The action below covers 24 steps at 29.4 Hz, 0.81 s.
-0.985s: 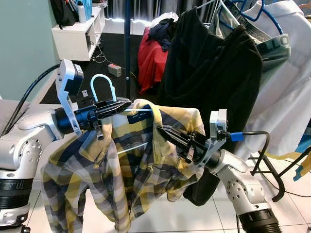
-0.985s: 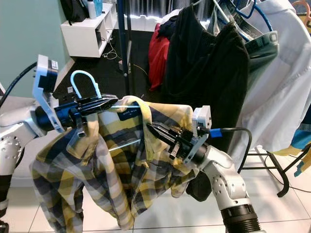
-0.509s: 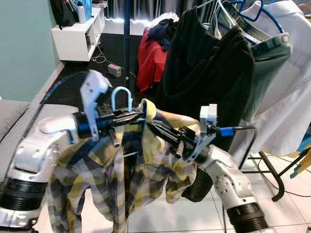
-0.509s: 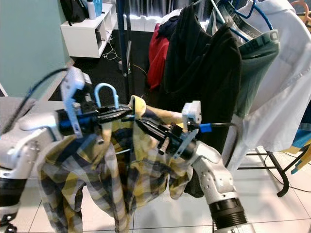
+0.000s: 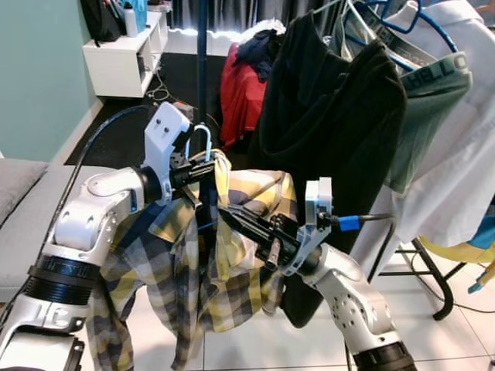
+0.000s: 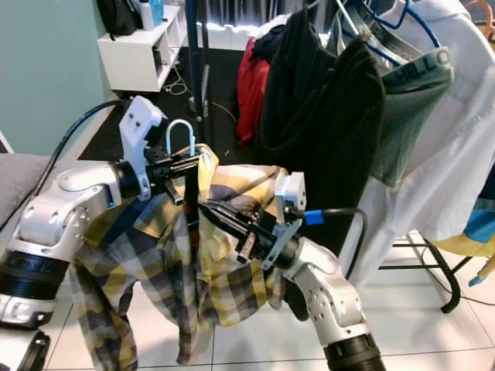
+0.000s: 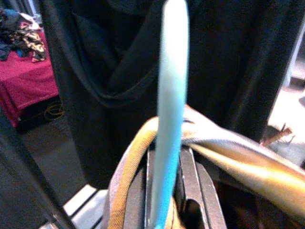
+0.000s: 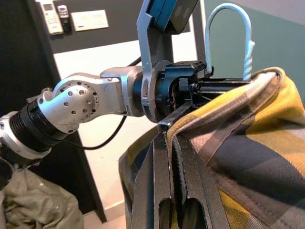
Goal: Hang hanger
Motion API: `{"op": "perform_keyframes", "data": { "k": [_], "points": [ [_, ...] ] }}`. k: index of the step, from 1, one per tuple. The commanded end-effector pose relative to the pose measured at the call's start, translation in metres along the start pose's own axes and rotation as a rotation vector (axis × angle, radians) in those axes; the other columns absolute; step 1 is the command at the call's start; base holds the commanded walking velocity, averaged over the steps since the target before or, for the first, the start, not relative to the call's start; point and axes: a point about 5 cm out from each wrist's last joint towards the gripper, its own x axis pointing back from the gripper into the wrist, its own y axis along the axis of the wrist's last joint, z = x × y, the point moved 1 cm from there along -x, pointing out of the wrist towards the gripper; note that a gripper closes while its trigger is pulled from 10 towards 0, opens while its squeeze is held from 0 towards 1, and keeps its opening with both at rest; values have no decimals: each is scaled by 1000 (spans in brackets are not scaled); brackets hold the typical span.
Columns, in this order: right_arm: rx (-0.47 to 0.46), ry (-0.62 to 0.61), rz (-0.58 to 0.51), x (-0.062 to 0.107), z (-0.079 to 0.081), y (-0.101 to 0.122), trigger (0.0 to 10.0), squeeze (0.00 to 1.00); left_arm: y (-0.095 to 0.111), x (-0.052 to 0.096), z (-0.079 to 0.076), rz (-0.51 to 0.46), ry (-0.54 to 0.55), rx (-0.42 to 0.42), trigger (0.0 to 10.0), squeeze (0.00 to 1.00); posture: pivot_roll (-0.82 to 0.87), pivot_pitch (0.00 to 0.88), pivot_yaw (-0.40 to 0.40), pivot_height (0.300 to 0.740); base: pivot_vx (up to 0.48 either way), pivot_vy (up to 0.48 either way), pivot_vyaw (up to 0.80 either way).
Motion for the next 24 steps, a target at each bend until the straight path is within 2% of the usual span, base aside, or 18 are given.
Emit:
{"op": "perform_keyframes", "data": {
  "k": [1,5,7,9,10,11,14,15,16,17,18,19,20,21,23,24],
  "points": [
    [-27,266,4,-25,46,-11,0,0,31,21,52,-128,439,3,10000,0,25,174,-36,740,0,0,0],
    [-28,192,-32,-38,45,-9,0,0,32,19,54,-159,505,28,10000,0,25,178,-38,740,0,0,0],
    [-28,192,-32,-38,45,-9,0,0,32,19,54,-159,505,28,10000,0,25,178,-38,740,0,0,0],
    [-2,113,-27,-44,41,-13,0,0,32,15,48,-184,494,43,10000,0,25,178,-39,740,0,0,0],
    [-2,113,-27,-44,41,-13,0,0,32,15,48,-184,494,43,10000,0,25,178,-39,740,0,0,0],
    [1,80,-42,-48,40,-12,1020,0,33,11,41,-203,464,64,10000,0,28,184,-40,740,0,0,0],
    [-23,52,-100,-58,44,-5,2784,0,39,4,21,-273,370,151,10000,0,27,185,-40,740,0,0,0],
    [-29,53,-111,-61,46,-4,2784,0,42,1,15,-302,340,191,10000,0,24,186,-41,740,0,0,0],
    [-29,53,-111,-61,46,-4,2784,0,42,1,15,-302,340,191,10000,0,24,186,-41,740,0,0,0],
    [-30,55,-113,-64,48,-5,3294,0,47,-1,9,-340,306,231,10000,0,21,187,-41,740,0,0,0],
    [-30,55,-113,-64,48,-5,3294,0,47,-1,9,-340,306,231,10000,0,21,187,-41,740,0,0,0],
    [-30,55,-113,-66,49,-6,4000,0,51,-3,6,-366,285,255,10000,0,20,187,-41,740,0,0,0],
    [-26,54,-106,-68,50,-8,4000,0,58,-4,3,-409,264,295,10000,0,19,188,-42,740,0,0,0],
    [-25,55,-97,-69,51,-10,5176,0,66,-4,2,-455,242,326,10000,0,19,188,-42,740,0,0,0],
    [-23,55,-90,-70,52,-12,5176,0,72,-4,1,-483,230,345,10000,0,19,188,-42,740,0,0,0],
    [-19,60,-71,-70,54,-16,10000,0,80,-3,-1,-538,178,379,10000,0,21,188,-46,740,0,0,0]
  ]
}}
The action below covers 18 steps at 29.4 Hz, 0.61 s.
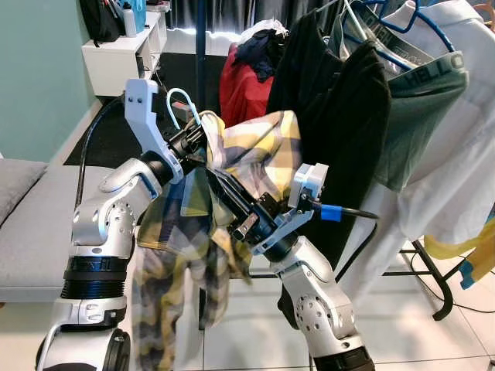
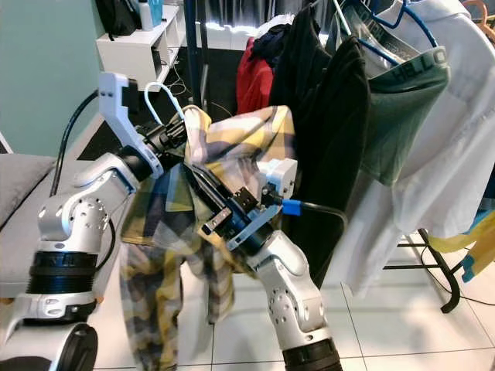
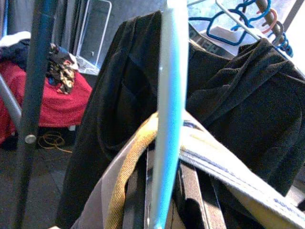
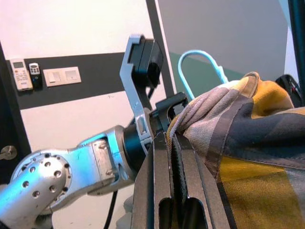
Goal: Hang hanger
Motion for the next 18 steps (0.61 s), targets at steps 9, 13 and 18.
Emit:
{"op": "perform_keyframes", "data": {
  "k": [9,13,18],
  "points": [
    [-89,227,208,-2,47,-47,10000,1000,54,2,-43,-233,-315,154,10000,0,16,191,-47,740,0,0,0],
    [-86,239,207,0,47,-46,10000,1000,53,8,-48,-234,-380,166,10000,0,13,191,-48,740,0,0,0],
    [-84,289,177,4,52,-41,10000,0,54,14,-54,-258,-470,204,10000,0,11,191,-50,740,0,0,0]
  ]
}}
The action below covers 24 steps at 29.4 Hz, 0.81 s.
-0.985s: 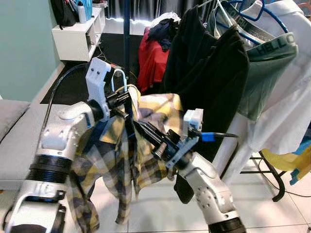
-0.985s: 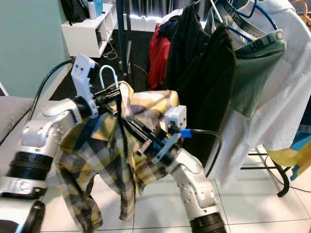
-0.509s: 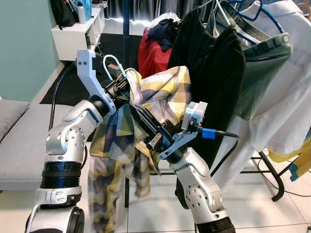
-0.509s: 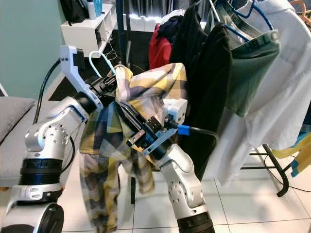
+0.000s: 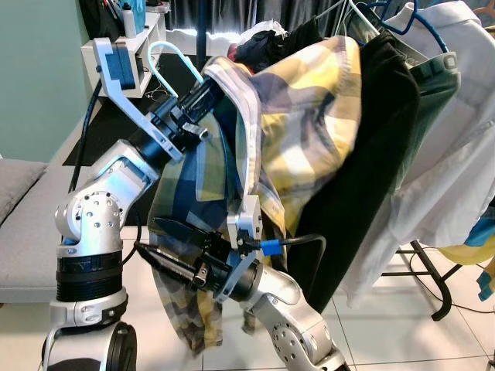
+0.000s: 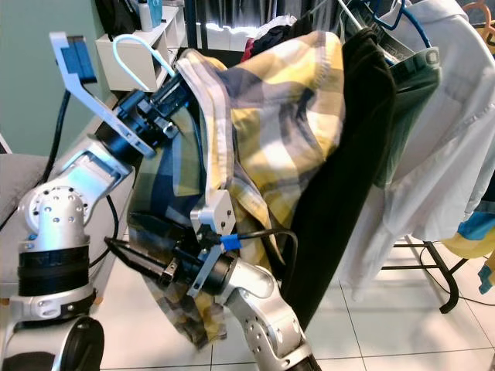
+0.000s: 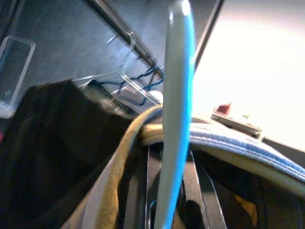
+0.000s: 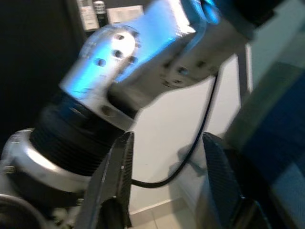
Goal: Hang hanger
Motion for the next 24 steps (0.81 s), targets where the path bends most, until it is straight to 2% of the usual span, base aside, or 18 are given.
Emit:
{"op": "perform_keyframes", "data": {
  "k": [1,5,6,7,8,10,12,14,15,16,17,18,19,20,21,22,24],
  "points": [
    [9,28,-29,2,5,4,10000,0,10,-3,-15,-64,-106,11,10000,0,11,191,-50,740,0,0,0],
    [0,54,-40,8,10,9,10000,0,10,4,-16,-29,-143,-11,10000,0,11,191,-50,740,0,0,0],
    [-39,65,-11,23,15,10,10000,0,8,11,-11,12,-136,-46,10000,0,8,192,-53,740,0,0,0],
    [-39,65,-11,23,15,10,10000,0,8,11,-11,12,-136,-46,10000,0,8,192,-53,740,0,0,0],
    [-82,74,57,42,22,8,10000,0,4,27,3,81,-74,-119,10000,0,8,192,-53,740,0,0,0],
    [-90,74,74,46,23,7,10000,0,4,31,7,96,-58,-135,10000,0,8,192,-53,740,0,0,0],
    [-47,50,157,59,23,-2,10000,0,3,36,12,110,-38,-146,10000,0,5,193,-53,740,0,0,0],
    [-33,43,187,65,23,-5,10000,0,3,38,13,115,-32,-149,10000,0,5,193,-53,740,0,0,0],
    [24,-81,234,89,15,-11,10000,0,3,41,17,125,-13,-166,10000,0,5,189,-57,740,0,0,0],
    [24,-81,234,89,15,-11,10000,0,3,41,17,125,-13,-166,10000,0,5,189,-57,740,0,0,0],
    [92,-188,312,115,9,-18,10000,0,1,45,21,135,9,-185,10000,0,4,188,-57,740,0,0,0],
    [92,-188,312,115,9,-18,10000,0,1,45,21,135,9,-185,10000,0,4,188,-57,740,0,0,0],
    [127,-303,357,138,5,-23,10000,0,-2,48,24,142,24,-194,10000,0,-2,186,-54,740,0,0,0],
    [127,-303,357,138,5,-23,10000,0,-2,48,24,142,24,-194,10000,0,-2,186,-54,740,0,0,0],
    [146,-373,385,152,4,-26,10000,0,-4,50,26,146,32,-198,10000,0,-2,186,-54,740,0,0,0],
    [135,-427,368,165,7,-23,10000,0,-6,51,29,141,46,-200,10000,0,-3,182,-54,740,0,0,0],
    [135,-427,368,165,7,-23,10000,0,-6,51,29,141,46,-200,10000,0,-3,182,-54,740,0,0,0]
  ]
}}
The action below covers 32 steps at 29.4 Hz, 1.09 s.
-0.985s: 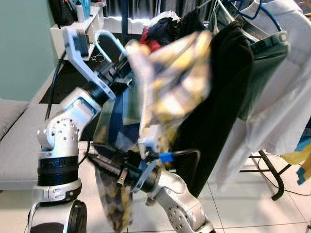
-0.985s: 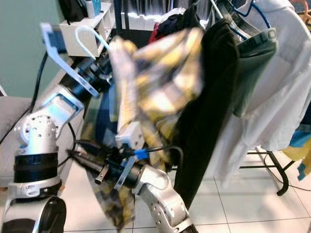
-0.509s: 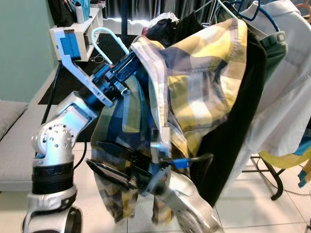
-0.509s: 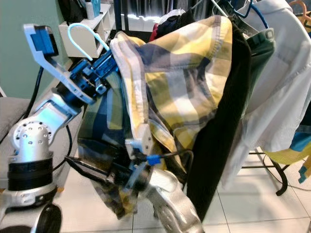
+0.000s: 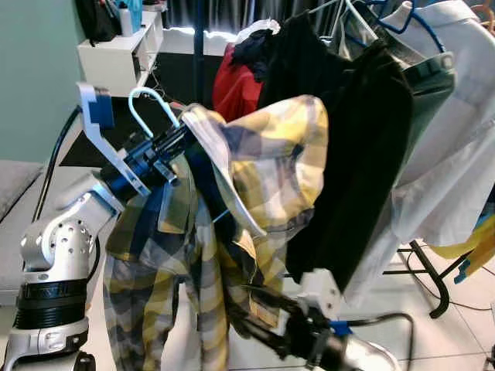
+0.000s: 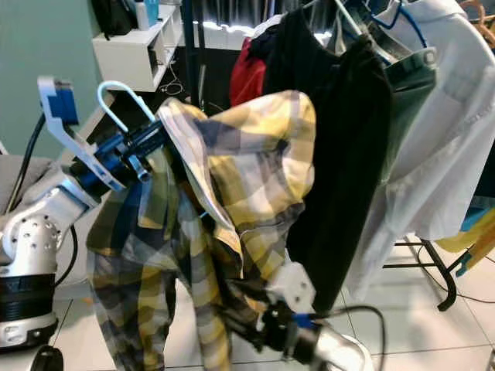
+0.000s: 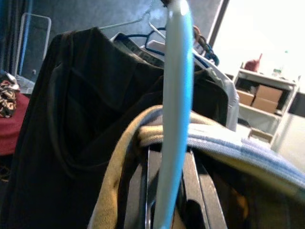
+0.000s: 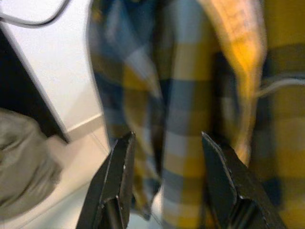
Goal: Hang hanger
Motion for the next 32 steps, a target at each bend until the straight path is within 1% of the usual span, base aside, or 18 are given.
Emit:
{"op": "perform_keyframes", "data": {
  "k": [1,2,5,6,7,8,10,11,14,15,16,17,18,25,27,28,30,32],
  "points": [
    [-46,-41,-41,16,-1,4,10000,0,5,0,-1,-42,-19,-30,10000,0,-6,180,-52,740,0,0,0],
    [-110,-62,-69,29,-1,7,10000,0,4,1,1,-45,-17,-28,10000,0,-7,180,-49,740,0,0,0],
    [-110,-62,-69,29,-1,7,10000,0,4,1,1,-45,-17,-28,10000,0,-7,180,-49,740,0,0,0],
    [-165,-94,-115,42,-9,17,10000,0,3,3,3,-39,-25,-37,10000,0,-11,178,-43,740,0,0,0],
    [-187,-125,-175,50,-23,33,10000,0,1,6,5,-23,-40,-42,10000,0,-12,178,-42,740,0,0,0],
    [-187,-125,-175,50,-23,33,10000,0,1,6,5,-23,-40,-42,10000,0,-12,178,-42,740,0,0,0],
    [-148,-156,-275,60,-53,71,10000,0,-3,11,7,9,-67,-48,10000,0,-16,172,-41,740,0,0,0],
    [-148,-156,-275,60,-53,71,10000,0,-3,11,7,9,-67,-48,10000,0,-16,172,-41,740,0,0,0],
    [-88,-55,-386,66,-75,126,10000,0,-5,16,11,29,-68,-63,10000,0,-16,170,-48,740,0,0,0],
    [-88,-55,-386,66,-75,126,10000,0,-5,16,11,29,-68,-63,10000,0,-16,170,-48,740,0,0,0],
    [-54,-3,-428,70,-80,150,10000,0,-6,18,12,38,-67,-72,10000,0,-16,170,-48,740,0,0,0],
    [-54,-3,-428,70,-80,150,10000,0,-6,18,12,38,-67,-72,10000,0,-16,170,-48,740,0,0,0],
    [-13,-27,-438,69,-87,160,10000,0,-7,19,13,48,-69,-78,10000,0,-19,172,-49,740,0,0,0],
    [-13,-27,-438,69,-87,160,10000,0,-7,19,13,48,-69,-78,10000,0,-19,172,-49,740,0,0,0],
    [10,-47,-443,70,-91,166,10000,0,-8,19,13,55,-72,-84,10000,0,-19,172,-49,740,0,0,0],
    [38,-8,-377,55,-89,158,10000,0,-11,21,12,89,-75,-116,10000,0,-19,177,-54,740,0,0,0],
    [15,54,-252,26,-78,133,10000,0,-14,19,11,121,-77,-163,10000,0,-21,179,-53,740,0,0,0],
    [-11,21,-203,2,-72,110,10000,27,-15,15,8,120,-78,-184,10000,0,-22,180,-51,740,0,0,0]
  ]
}}
